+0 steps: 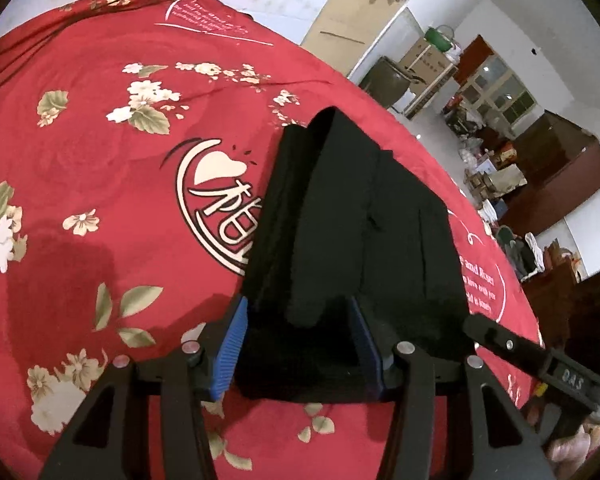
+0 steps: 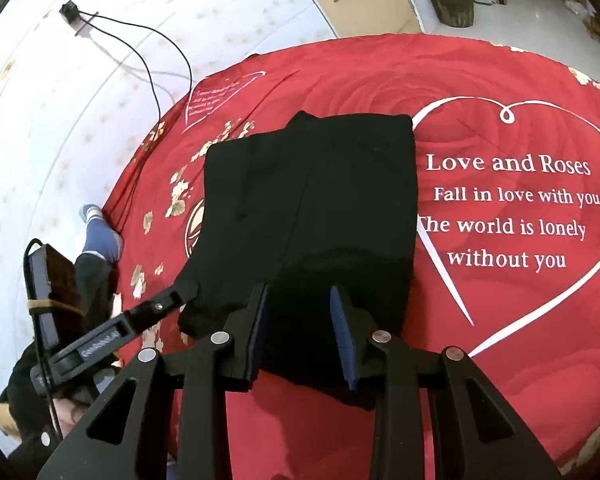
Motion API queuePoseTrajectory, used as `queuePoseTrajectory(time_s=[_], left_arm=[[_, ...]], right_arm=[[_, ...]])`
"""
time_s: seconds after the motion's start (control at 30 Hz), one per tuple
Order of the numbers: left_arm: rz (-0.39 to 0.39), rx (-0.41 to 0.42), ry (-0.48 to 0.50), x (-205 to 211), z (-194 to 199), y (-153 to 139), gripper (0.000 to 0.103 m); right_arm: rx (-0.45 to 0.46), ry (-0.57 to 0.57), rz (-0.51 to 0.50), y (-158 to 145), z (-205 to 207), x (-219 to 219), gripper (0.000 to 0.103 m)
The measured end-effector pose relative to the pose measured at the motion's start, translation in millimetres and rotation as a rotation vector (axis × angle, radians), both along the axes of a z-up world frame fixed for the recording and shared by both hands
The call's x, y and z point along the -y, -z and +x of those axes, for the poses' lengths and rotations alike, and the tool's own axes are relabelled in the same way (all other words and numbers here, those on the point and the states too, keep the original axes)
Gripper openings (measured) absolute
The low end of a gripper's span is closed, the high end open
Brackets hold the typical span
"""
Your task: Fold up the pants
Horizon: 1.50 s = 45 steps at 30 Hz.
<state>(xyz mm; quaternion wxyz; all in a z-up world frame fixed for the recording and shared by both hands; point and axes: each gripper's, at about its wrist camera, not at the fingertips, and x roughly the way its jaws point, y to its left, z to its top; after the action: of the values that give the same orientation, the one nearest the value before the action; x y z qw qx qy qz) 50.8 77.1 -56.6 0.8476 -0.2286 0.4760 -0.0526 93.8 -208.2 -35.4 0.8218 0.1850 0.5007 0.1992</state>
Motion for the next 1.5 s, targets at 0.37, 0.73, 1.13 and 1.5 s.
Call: queuePoseTrajectory(time_s=[0.37, 0.73, 1.13, 1.5], left_arm=[[0.08, 0.037, -0.023, 3.0, -4.8, -17.3, 0.015], [0.147, -0.042, -0.038, -3.6, -17.7, -10.1, 0.001], [0.191, 0.079, 0.028, 13.8, -12.6, -48.8, 0.001], [0.231, -0.008, 0.095, 30.0, 2.7, -30.0, 0.001]], right_arm=[[-0.008, 0.023, -0.025, 1.6, 0.3, 2.8, 0.032], [-0.008, 0.03, -0.05, 2.8, -0.2, 3.4, 0.032], [-0.084, -0.059, -0.18, 8.2, -3.3, -15.4, 0.032], [0.036, 0.007, -0.202, -3.3, 42.1, 8.3, 0.032]])
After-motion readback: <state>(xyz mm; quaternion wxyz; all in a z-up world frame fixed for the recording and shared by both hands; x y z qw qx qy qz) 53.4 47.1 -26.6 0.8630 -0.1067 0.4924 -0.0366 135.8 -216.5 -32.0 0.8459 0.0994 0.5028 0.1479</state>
